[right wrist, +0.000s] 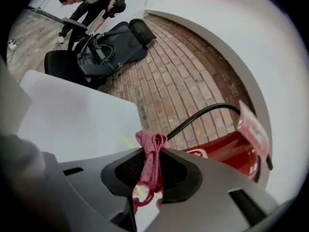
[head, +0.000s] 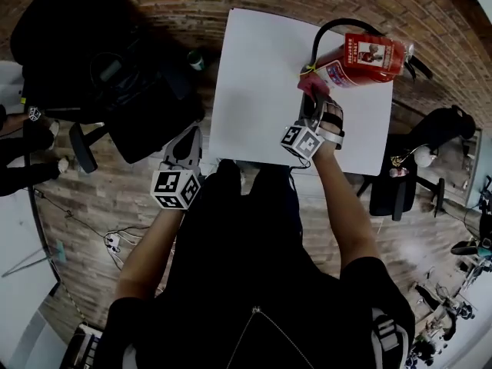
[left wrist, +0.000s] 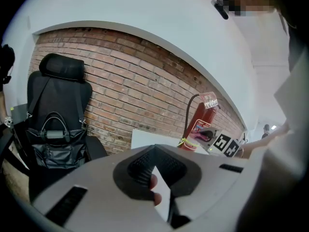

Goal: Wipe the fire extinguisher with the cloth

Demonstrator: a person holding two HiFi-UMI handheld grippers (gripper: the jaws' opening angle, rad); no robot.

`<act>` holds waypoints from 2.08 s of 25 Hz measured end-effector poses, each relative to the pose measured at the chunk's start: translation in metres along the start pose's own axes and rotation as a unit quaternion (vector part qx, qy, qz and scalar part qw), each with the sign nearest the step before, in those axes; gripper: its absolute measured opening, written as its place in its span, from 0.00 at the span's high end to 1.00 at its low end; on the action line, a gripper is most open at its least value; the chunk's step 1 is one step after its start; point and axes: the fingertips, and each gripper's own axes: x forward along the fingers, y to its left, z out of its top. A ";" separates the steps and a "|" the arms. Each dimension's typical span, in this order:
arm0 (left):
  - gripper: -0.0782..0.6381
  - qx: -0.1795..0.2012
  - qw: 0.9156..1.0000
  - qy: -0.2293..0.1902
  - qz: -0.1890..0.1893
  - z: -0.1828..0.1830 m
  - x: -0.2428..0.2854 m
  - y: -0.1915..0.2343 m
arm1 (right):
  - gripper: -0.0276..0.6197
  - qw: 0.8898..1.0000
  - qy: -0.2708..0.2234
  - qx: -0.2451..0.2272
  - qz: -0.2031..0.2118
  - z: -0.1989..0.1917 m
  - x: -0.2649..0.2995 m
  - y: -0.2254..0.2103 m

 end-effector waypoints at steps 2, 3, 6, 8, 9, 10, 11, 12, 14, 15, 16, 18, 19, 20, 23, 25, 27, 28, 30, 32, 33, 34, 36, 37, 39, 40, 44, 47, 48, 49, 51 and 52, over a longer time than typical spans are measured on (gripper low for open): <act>0.85 -0.003 1.000 -0.004 -0.009 0.003 0.002 -0.004 | 0.80 1.000 0.004 0.007 -0.025 0.013 -0.015 -0.034; 0.85 -0.003 1.000 -0.006 -0.014 0.005 0.003 -0.006 | 0.80 0.999 0.009 0.013 -0.035 0.017 -0.021 -0.049; 0.85 -0.003 1.000 -0.015 -0.027 0.012 0.008 -0.013 | 0.80 0.998 0.020 0.025 -0.059 0.023 -0.035 -0.089; 0.85 -0.004 0.999 -0.018 -0.033 0.016 0.009 -0.014 | 0.80 0.997 0.025 0.023 -0.072 0.027 -0.042 -0.109; 0.85 -0.005 0.999 -0.019 -0.034 0.017 0.009 -0.014 | 0.80 0.996 0.027 0.024 -0.077 0.029 -0.045 -0.116; 0.85 -0.007 0.999 -0.020 -0.036 0.018 0.009 -0.013 | 0.80 0.996 0.030 0.025 -0.081 0.030 -0.046 -0.122; 0.85 -0.009 0.999 -0.020 -0.037 0.019 0.009 -0.013 | 0.80 0.996 0.032 0.025 -0.084 0.031 -0.047 -0.126; 0.85 -0.011 0.999 -0.021 -0.038 0.020 0.010 -0.012 | 0.80 0.995 0.034 0.023 -0.087 0.031 -0.047 -0.130; 0.85 -0.012 0.999 -0.022 -0.040 0.022 0.012 -0.011 | 0.80 0.995 0.035 0.016 -0.093 0.033 -0.046 -0.136; 0.85 -0.013 0.999 -0.023 -0.041 0.023 0.012 -0.011 | 0.80 0.995 0.036 0.014 -0.096 0.035 -0.047 -0.139; 0.85 -0.014 0.999 -0.023 -0.041 0.023 0.013 -0.009 | 0.80 0.994 0.036 0.013 -0.100 0.037 -0.048 -0.142; 0.85 -0.017 0.999 -0.025 -0.041 0.025 0.014 -0.007 | 0.80 0.993 0.038 0.013 -0.107 0.042 -0.047 -0.150; 0.85 -0.018 0.999 -0.025 -0.041 0.025 0.015 -0.005 | 0.80 0.993 0.041 0.014 -0.109 0.043 -0.046 -0.153; 0.85 -0.020 0.999 -0.025 -0.041 0.024 0.015 -0.004 | 0.80 0.993 0.045 0.014 -0.109 0.045 -0.045 -0.155; 0.85 -0.024 0.999 -0.026 -0.040 0.024 0.017 -0.003 | 0.80 0.992 0.059 0.009 -0.110 0.047 -0.040 -0.164; 0.85 -0.027 0.998 -0.027 -0.040 0.025 0.018 -0.003 | 0.80 0.992 0.070 0.011 -0.105 0.045 -0.036 -0.166; 0.85 -0.029 0.998 -0.027 -0.039 0.024 0.018 -0.003 | 0.80 0.992 0.078 0.017 -0.099 0.041 -0.032 -0.162; 0.85 -0.030 0.998 -0.027 -0.039 0.024 0.017 -0.003 | 0.80 0.992 0.081 0.020 -0.096 0.040 -0.031 -0.160; 0.85 -0.031 0.998 -0.028 -0.037 0.023 0.017 -0.002 | 0.80 0.992 0.083 0.023 -0.094 0.037 -0.028 -0.156; 0.85 -0.033 0.999 -0.027 -0.034 0.022 0.016 -0.001 | 0.80 0.992 0.085 0.026 -0.092 0.036 -0.025 -0.153; 0.85 -0.033 0.999 -0.026 -0.033 0.021 0.016 0.000 | 0.80 0.992 0.086 0.026 -0.091 0.035 -0.023 -0.152; 0.85 -0.034 0.999 -0.026 -0.032 0.020 0.015 0.001 | 0.80 0.992 0.087 0.026 -0.090 0.034 -0.022 -0.150; 0.85 -0.035 0.999 -0.025 -0.030 0.018 0.014 0.003 | 0.80 0.992 0.089 0.026 -0.086 0.034 -0.019 -0.145; 0.85 -0.036 0.999 -0.024 -0.029 0.016 0.013 0.004 | 0.80 0.992 0.089 0.025 -0.084 0.033 -0.018 -0.142; 0.85 -0.037 0.999 -0.023 -0.027 0.015 0.011 0.005 | 0.80 0.992 0.090 0.024 -0.080 0.032 -0.016 -0.137; 0.85 -0.037 0.999 -0.022 -0.026 0.014 0.010 0.006 | 0.80 0.992 0.090 0.024 -0.079 0.031 -0.016 -0.135; 0.85 -0.038 0.999 -0.021 -0.022 0.012 0.008 0.010 | 0.80 0.993 0.093 0.022 -0.072 0.027 -0.011 -0.125; 0.85 -0.038 0.999 -0.021 -0.019 0.012 0.006 0.014 | 0.80 0.993 0.096 0.024 -0.065 0.025 -0.008 -0.116; 0.85 -0.037 0.999 -0.021 -0.018 0.012 0.006 0.015 | 0.80 0.993 0.096 0.023 -0.063 0.024 -0.007 -0.113; 0.85 -0.037 0.999 -0.021 -0.017 0.012 0.006 0.016 | 0.80 0.993 0.097 0.023 -0.061 0.023 -0.005 -0.110; 0.85 -0.037 0.999 -0.021 -0.015 0.012 0.005 0.018 | 0.80 0.993 0.099 0.021 -0.057 0.020 -0.002 -0.104; 0.85 -0.037 0.999 -0.021 -0.014 0.012 0.004 0.019 | 0.80 0.993 0.099 0.020 -0.055 0.020 -0.001 -0.101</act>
